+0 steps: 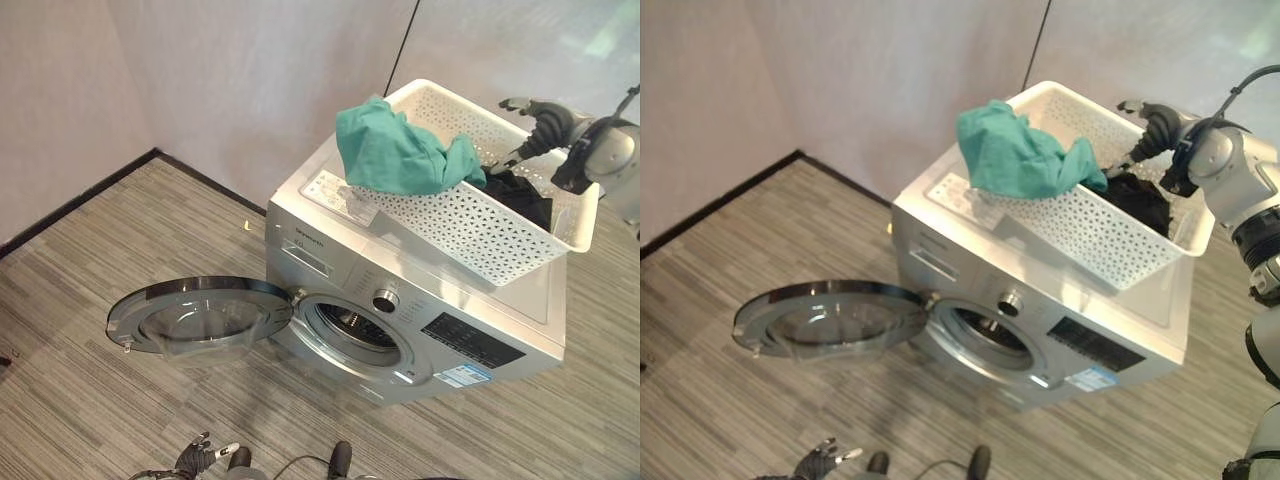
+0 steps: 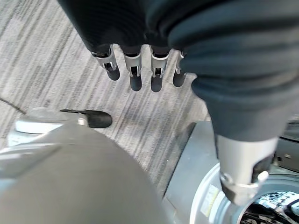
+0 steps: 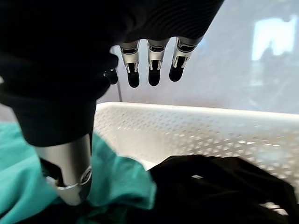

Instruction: Grab the laundry basket,head to the washer,open it,put in the laundry and shut it.

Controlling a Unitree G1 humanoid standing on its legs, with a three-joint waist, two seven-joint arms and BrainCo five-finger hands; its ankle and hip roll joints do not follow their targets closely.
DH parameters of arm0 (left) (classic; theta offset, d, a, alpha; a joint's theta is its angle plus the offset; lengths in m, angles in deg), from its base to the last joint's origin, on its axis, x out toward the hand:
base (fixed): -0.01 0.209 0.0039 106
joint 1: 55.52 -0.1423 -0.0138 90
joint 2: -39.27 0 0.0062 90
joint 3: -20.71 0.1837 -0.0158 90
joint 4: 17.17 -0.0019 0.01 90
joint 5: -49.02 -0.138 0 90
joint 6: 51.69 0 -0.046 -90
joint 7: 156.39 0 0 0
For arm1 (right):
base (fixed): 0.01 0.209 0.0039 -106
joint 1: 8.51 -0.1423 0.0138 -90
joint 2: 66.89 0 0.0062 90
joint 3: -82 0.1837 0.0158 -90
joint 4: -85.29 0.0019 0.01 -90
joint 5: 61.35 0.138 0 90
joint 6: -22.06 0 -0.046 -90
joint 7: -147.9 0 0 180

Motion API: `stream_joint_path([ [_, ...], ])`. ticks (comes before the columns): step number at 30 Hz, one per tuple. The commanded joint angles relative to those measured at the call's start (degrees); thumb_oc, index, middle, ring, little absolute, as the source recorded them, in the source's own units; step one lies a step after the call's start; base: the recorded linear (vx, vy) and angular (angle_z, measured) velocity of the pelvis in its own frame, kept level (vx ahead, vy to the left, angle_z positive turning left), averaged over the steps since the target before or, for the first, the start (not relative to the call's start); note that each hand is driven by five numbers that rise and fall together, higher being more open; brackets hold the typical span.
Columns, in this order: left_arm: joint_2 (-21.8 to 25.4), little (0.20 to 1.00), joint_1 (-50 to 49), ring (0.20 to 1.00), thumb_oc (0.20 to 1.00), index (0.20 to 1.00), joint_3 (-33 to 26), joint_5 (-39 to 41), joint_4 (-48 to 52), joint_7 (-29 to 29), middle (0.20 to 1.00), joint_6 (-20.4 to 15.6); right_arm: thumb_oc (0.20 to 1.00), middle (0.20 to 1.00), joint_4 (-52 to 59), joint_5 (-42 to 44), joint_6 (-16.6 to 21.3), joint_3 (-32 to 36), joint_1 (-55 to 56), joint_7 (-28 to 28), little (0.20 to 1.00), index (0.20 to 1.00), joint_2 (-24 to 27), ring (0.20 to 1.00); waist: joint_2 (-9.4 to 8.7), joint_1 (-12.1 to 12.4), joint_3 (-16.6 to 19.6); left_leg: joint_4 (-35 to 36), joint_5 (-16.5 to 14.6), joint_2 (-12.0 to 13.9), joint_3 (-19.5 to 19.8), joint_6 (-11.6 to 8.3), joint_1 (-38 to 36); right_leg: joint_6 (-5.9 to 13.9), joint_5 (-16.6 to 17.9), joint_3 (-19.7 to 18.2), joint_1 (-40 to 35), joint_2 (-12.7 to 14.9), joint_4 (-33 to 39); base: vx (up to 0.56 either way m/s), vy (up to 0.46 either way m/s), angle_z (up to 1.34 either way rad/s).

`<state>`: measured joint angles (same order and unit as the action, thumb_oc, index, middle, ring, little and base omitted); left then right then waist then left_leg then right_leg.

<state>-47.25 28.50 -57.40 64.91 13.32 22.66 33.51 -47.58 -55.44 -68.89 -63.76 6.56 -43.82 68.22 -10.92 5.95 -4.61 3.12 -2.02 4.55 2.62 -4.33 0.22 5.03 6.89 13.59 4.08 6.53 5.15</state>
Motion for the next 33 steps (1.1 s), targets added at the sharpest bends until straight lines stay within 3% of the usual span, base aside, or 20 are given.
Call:
stream_joint_path([
  [1,1.3,1.000,3.6,1.000,1.000,1.000,0.8,1.4,-0.9,0.3,1.000,-0.9,1.000,1.000,-1.8,-0.8,-0.3,-3.4,-7.4,-0.1,1.000,1.000,2.6,1.000,-0.98,1.8,-1.4,-2.6,-0.5,1.6,-0.8,1.19,4.2,2.86,-7.0,0.9,-3.1,3.0,-2.1,0.00,0.000,0.00],
  [14,2.4,1.000,4.6,1.000,1.000,1.000,0.6,3.0,1.0,0.4,1.000,-1.0,1.000,1.000,1.3,-1.6,-0.7,-5.8,-5.0,-1.9,1.000,1.000,2.2,1.000,-2.13,3.5,-5.7,-3.6,0.3,2.1,0.2,0.70,7.7,2.38,-6.9,2.2,-1.0,2.5,-2.4,-0.01,-0.013,0.05],
  [27,1.7,1.000,5.2,1.000,1.000,1.000,-0.1,5.2,0.0,0.9,1.000,-1.4,1.000,1.000,4.8,-0.1,-1.3,-5.6,-0.7,-3.8,1.000,1.000,1.5,1.000,-0.43,3.6,-8.7,-2.5,2.2,2.6,0.5,0.27,10.2,2.20,-6.0,2.4,1.9,2.3,-2.0,0.00,0.000,0.00],
  [28,1.6,1.000,5.3,1.000,1.000,1.000,0.2,5.1,0.2,1.0,1.000,-1.5,0.718,0.718,4.6,0.0,-1.4,-5.3,-0.4,-3.7,0.718,0.718,1.4,0.718,-0.31,3.5,-8.7,-2.3,2.4,2.6,0.4,0.25,10.4,2.22,-5.9,2.4,2.1,2.3,-1.9,0.00,0.000,0.00],
  [29,1.5,1.000,5.5,1.000,1.000,1.000,0.4,5.3,0.6,1.1,1.000,-1.5,0.379,0.379,4.2,0.3,-1.5,-5.0,-0.3,-3.5,0.379,0.379,1.1,0.379,-0.14,3.4,-8.7,-2.0,2.5,2.5,0.4,0.29,10.5,2.24,-5.9,2.5,2.3,2.4,-1.8,0.00,0.000,0.00],
  [30,1.4,1.000,5.6,1.000,1.000,1.000,0.7,5.4,0.9,1.3,1.000,-1.5,0.200,0.200,3.2,0.5,-1.7,-4.0,0.1,-3.1,0.200,0.200,0.6,0.200,0.02,3.4,-8.6,-1.7,2.6,2.5,0.4,0.34,10.5,2.24,-5.8,2.6,2.3,2.4,-1.7,0.00,0.000,0.00],
  [33,1.1,1.000,6.0,1.000,1.000,1.000,0.9,5.4,0.5,1.7,1.000,-1.6,0.200,0.200,1.7,0.5,-1.7,-2.0,0.0,-1.7,0.200,0.200,-0.4,0.200,0.36,2.9,-8.0,-1.7,2.4,2.3,0.2,0.49,10.4,2.26,-5.8,2.5,2.2,2.5,-1.5,0.00,0.000,0.00],
])
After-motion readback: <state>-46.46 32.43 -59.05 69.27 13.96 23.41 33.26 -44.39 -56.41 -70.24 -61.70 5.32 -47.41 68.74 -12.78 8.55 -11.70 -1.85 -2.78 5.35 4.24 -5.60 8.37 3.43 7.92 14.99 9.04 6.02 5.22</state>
